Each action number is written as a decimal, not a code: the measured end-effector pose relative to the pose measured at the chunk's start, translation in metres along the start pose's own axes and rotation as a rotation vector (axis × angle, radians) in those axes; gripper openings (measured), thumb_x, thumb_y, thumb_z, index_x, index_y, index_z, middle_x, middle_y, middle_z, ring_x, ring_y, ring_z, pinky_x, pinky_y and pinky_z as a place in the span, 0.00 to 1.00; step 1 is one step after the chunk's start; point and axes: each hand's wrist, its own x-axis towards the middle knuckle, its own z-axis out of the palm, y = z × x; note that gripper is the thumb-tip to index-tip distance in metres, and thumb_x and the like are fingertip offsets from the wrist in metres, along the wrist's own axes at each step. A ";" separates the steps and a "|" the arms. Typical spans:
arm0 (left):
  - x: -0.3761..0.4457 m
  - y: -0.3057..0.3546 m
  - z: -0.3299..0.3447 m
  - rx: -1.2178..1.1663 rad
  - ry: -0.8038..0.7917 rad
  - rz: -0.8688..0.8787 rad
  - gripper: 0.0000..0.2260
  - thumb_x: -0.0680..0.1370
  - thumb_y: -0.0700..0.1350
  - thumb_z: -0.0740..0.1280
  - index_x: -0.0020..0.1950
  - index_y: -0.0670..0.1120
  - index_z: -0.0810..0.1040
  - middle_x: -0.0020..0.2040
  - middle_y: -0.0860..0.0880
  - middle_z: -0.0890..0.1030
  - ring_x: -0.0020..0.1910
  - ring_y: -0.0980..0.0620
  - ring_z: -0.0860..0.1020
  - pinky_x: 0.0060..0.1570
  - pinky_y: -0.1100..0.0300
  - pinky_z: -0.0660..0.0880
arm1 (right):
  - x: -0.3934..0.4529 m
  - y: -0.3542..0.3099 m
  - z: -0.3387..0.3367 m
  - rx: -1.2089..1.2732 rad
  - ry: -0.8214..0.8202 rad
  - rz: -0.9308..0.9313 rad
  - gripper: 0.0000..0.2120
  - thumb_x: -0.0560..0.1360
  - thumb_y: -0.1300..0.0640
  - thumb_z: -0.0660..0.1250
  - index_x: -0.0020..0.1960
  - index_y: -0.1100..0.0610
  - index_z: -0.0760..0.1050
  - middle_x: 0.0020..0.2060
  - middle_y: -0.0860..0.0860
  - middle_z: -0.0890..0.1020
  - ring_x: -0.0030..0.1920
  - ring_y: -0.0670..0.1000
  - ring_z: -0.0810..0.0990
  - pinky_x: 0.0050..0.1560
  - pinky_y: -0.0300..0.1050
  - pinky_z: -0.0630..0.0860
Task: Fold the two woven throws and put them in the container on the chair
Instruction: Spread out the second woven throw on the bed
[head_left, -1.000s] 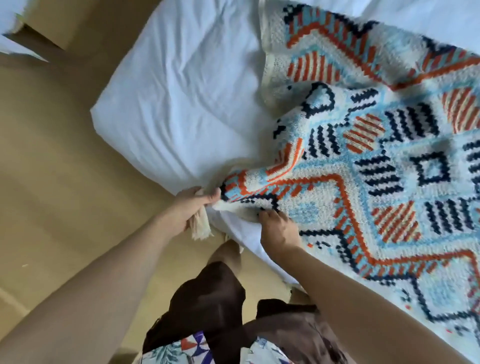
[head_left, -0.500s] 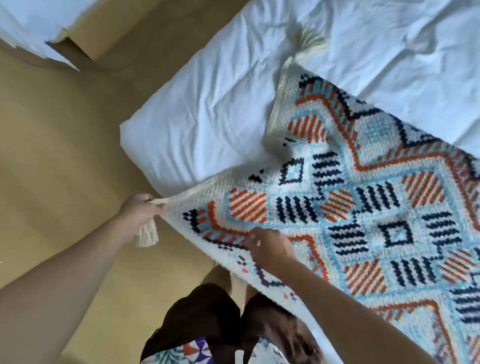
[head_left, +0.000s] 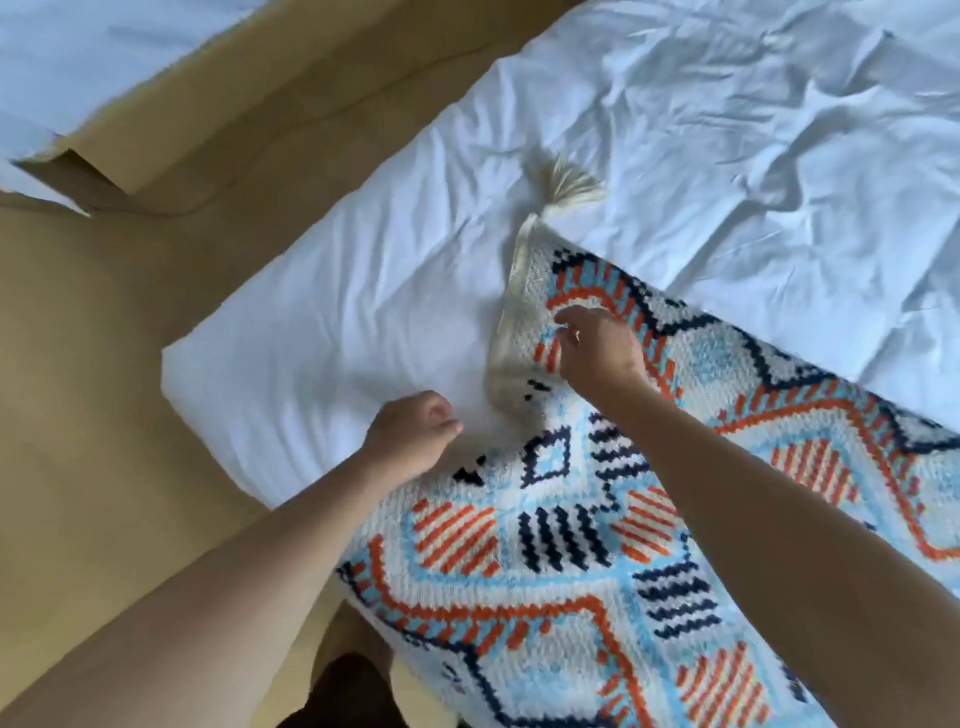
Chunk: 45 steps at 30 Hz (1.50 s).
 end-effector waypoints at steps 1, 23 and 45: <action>0.007 0.006 0.010 0.024 -0.055 0.013 0.10 0.80 0.51 0.67 0.57 0.48 0.79 0.53 0.53 0.81 0.52 0.53 0.79 0.51 0.61 0.74 | 0.023 0.002 0.001 -0.033 0.003 0.021 0.20 0.79 0.63 0.63 0.67 0.47 0.78 0.63 0.51 0.81 0.56 0.53 0.81 0.50 0.46 0.79; 0.061 0.023 0.019 0.047 -0.764 -0.037 0.06 0.78 0.50 0.72 0.50 0.50 0.78 0.44 0.53 0.79 0.41 0.56 0.76 0.39 0.65 0.71 | 0.157 -0.002 -0.016 0.200 -0.119 0.290 0.09 0.69 0.52 0.75 0.40 0.55 0.77 0.32 0.50 0.76 0.35 0.50 0.75 0.34 0.43 0.71; 0.178 0.074 -0.107 0.184 0.228 0.117 0.13 0.80 0.47 0.66 0.63 0.45 0.76 0.60 0.42 0.79 0.60 0.41 0.76 0.56 0.49 0.74 | 0.167 -0.006 -0.049 0.016 0.205 0.356 0.38 0.77 0.43 0.68 0.80 0.48 0.54 0.80 0.58 0.55 0.79 0.61 0.54 0.78 0.63 0.56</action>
